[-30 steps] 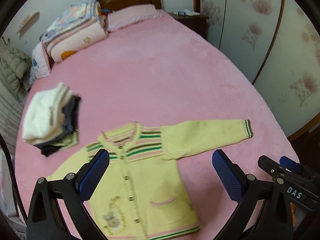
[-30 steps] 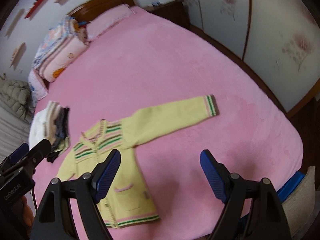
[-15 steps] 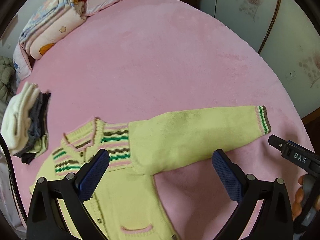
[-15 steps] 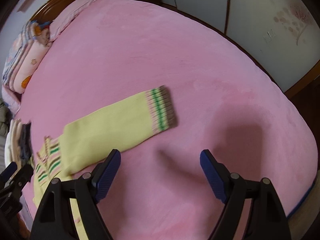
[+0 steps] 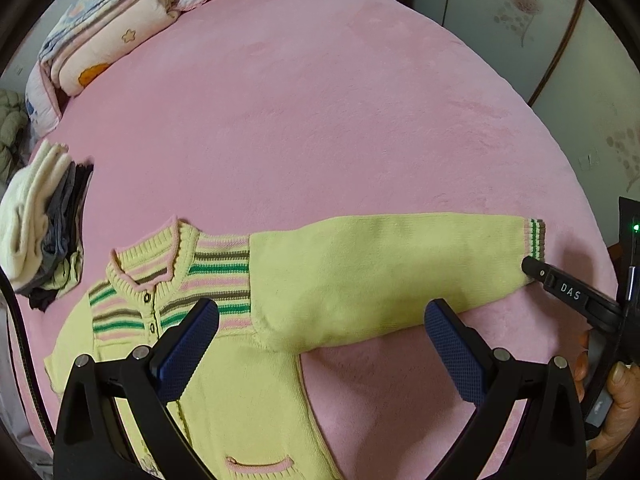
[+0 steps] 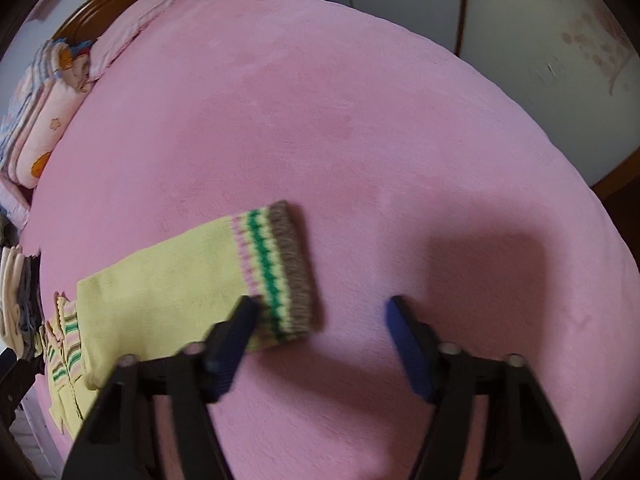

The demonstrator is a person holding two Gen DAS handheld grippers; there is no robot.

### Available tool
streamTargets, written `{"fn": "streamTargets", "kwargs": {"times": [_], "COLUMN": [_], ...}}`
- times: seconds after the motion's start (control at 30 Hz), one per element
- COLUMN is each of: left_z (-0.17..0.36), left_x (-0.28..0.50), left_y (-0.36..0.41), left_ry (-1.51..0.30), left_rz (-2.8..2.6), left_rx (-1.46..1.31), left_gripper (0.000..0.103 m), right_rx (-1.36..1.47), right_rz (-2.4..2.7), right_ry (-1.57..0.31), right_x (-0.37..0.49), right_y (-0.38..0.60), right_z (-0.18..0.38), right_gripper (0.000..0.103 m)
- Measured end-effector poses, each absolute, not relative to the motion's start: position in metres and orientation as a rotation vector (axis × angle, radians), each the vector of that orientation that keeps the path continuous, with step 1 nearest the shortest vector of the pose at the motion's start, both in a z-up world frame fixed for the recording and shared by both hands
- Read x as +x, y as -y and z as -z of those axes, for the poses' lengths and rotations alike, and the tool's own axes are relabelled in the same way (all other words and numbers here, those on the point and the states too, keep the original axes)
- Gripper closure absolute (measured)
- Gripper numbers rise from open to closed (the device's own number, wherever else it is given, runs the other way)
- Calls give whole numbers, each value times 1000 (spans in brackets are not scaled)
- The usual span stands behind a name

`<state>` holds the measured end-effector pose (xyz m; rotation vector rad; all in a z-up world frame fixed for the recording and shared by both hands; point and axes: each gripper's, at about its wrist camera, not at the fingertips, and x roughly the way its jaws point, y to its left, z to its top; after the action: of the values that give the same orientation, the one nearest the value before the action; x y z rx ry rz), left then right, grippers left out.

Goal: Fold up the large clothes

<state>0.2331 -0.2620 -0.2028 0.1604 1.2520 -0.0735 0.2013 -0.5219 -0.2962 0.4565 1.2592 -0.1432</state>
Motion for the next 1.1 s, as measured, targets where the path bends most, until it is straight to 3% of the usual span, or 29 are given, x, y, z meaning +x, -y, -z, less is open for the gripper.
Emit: {"fn": "streamTargets", "kwargs": {"times": [0.07, 0.17, 0.4, 0.8, 0.93, 1.1], "left_z": [199, 190, 147, 101, 111, 145], "left_x": [232, 228, 207, 173, 166, 166], "left_y": [259, 253, 217, 42, -25, -99], "left_ry": [-1254, -1254, -1208, -1194, -1202, -1223], "left_rz": [68, 66, 72, -62, -89, -80], "left_rx": [144, 124, 146, -33, -87, -141], "left_gripper": [1, 1, 1, 1, 1, 1], "right_rx": [459, 435, 445, 220, 116, 58], "right_rz": [88, 79, -27, -297, -378, -441], "right_ry": [-1274, -1249, -1099, -930, -895, -954], "right_x": [204, 202, 179, 183, 185, 188], "right_y": [514, 508, 481, 333, 242, 136], "right_z": [295, 281, 204, 82, 69, 105], "right_gripper": [87, 91, 91, 91, 91, 88]}}
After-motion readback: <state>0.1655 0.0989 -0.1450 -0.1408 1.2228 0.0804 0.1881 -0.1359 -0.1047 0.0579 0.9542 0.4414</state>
